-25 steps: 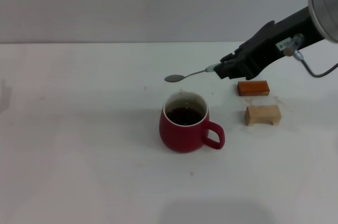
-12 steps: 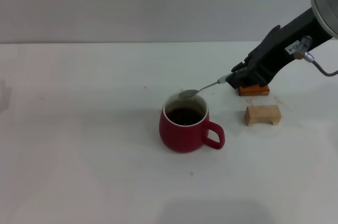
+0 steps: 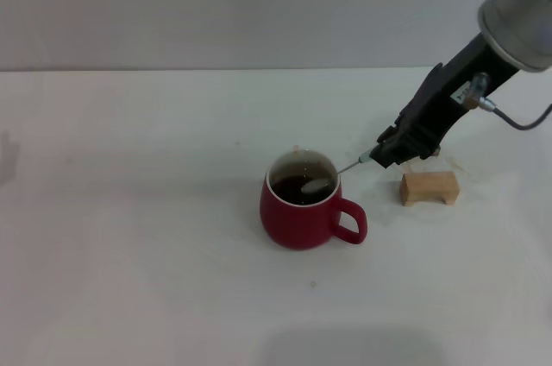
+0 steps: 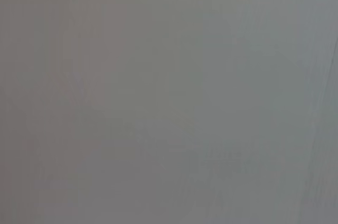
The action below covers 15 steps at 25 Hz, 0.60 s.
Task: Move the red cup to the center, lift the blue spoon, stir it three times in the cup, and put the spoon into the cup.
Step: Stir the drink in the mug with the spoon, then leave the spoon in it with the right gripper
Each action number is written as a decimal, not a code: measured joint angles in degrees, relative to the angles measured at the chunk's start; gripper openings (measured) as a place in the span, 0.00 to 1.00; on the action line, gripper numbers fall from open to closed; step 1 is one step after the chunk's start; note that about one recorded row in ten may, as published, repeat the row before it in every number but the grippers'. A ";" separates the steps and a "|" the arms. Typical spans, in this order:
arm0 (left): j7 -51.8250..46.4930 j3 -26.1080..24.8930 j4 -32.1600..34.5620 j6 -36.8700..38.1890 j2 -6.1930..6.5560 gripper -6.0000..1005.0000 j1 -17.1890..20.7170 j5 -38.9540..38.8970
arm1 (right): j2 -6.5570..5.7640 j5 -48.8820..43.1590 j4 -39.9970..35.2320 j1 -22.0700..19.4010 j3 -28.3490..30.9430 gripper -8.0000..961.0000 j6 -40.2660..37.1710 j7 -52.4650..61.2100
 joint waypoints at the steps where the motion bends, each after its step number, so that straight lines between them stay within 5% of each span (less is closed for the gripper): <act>1: -0.01 0.00 0.01 0.00 0.00 0.86 -0.02 0.01 | 0.19 -1.02 -1.99 1.54 -0.03 0.17 -0.03 -0.93; 15: -0.25 0.00 -0.19 0.26 0.00 0.86 -0.13 0.01 | 0.24 -4.79 -14.16 8.17 0.66 0.17 -3.35 -5.54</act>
